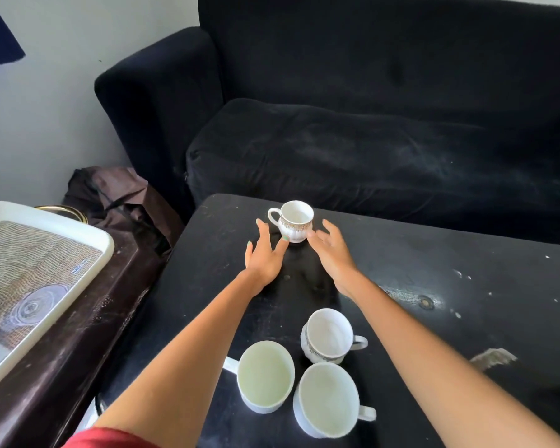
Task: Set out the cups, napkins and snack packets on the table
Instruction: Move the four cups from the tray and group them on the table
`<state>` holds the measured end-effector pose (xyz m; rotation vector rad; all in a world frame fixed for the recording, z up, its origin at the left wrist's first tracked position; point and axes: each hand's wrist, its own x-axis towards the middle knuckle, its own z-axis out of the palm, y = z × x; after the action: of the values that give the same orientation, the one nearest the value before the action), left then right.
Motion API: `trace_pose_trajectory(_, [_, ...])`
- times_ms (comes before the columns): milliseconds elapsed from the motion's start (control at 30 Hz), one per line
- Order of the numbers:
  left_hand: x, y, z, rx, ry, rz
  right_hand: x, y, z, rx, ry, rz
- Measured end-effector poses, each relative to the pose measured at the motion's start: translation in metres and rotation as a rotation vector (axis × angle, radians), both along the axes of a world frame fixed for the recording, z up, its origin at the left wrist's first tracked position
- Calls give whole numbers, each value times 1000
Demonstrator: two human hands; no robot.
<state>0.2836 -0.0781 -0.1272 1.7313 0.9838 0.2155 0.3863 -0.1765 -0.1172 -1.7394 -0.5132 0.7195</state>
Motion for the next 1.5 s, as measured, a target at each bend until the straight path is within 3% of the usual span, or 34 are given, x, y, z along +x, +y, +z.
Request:
trace_pose_trajectory(167, [-27,-15,9,-39,57,-72,3,-44,9,-94,6,45])
trace_pose_trajectory(300, [-51,-37,24,19,197,-245,-9,-80,27,-199,7,122])
trace_pose_trajectory(467, [-87,-64,55,15,158,-404,-42,-122,49,-293,-11,216])
trace_pose_trajectory(733, [-111,-93,88,134,217,-567,-85,-167,58,-258,21,198])
trace_pose_trajectory(1033, [-103,-110,91,333,411,-584,-100,-165,54,-247,21,190])
trace_pose_trajectory(1233, [-92,-113,90,352,393,-537,-105,-159,49,-176,41,230])
trace_pose_trajectory(1500, [-72,-112,82,243,281,-486,-92,-144,38,-107,32,32])
